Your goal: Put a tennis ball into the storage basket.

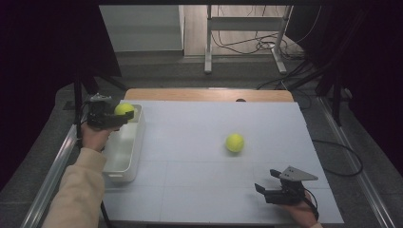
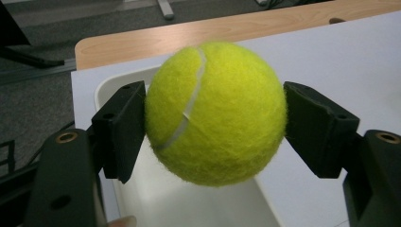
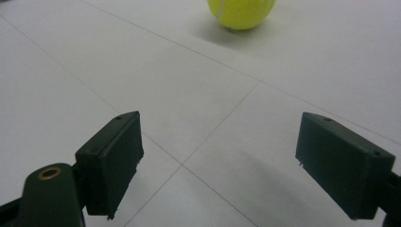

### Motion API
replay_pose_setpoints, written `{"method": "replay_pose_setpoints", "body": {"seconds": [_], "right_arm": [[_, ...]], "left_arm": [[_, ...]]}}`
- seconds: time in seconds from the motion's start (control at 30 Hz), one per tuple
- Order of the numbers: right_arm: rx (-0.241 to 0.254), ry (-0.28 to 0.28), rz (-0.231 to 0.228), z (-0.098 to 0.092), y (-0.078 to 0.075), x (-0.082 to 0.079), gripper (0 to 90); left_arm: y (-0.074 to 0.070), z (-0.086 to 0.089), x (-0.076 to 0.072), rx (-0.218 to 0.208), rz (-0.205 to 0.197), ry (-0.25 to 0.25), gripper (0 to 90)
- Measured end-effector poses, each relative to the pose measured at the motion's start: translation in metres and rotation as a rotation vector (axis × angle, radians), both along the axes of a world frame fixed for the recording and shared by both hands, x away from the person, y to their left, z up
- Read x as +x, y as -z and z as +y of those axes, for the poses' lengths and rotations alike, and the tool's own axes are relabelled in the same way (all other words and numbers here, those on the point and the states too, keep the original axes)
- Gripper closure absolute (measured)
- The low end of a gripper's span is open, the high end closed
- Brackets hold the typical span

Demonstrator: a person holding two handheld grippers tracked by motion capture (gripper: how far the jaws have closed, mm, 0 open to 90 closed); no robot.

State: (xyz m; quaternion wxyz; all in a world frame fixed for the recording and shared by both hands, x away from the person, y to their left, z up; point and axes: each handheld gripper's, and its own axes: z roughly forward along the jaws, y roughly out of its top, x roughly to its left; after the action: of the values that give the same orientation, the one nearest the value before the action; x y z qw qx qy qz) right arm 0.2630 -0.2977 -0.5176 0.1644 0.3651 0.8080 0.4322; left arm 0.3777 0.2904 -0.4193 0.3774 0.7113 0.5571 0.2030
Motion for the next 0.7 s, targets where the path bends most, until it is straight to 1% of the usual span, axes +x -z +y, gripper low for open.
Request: {"method": "replay_pose_setpoints", "body": {"seconds": [0.1, 0.37, 0.57, 0.7], "right_arm": [[0.001, 0.0, 0.001, 0.0, 0.0, 0.0, 15.9], [0.002, -0.002, 0.002, 0.0, 0.001, 0.0, 15.9], [-0.001, -0.003, 0.001, 0.0, 0.001, 0.0, 15.9], [0.002, -0.003, 0.003, 0.0, 0.001, 0.001, 15.9]], "left_arm": [[0.002, 0.0, 0.003, 0.007, 0.01, -0.005, 26.7], [0.008, 0.0, 0.016, 0.051, 0.045, -0.02, 26.7], [0.015, 0.002, 0.022, 0.065, 0.08, -0.03, 26.7], [0.019, 0.003, 0.025, 0.063, 0.097, -0.034, 26.7]]}}
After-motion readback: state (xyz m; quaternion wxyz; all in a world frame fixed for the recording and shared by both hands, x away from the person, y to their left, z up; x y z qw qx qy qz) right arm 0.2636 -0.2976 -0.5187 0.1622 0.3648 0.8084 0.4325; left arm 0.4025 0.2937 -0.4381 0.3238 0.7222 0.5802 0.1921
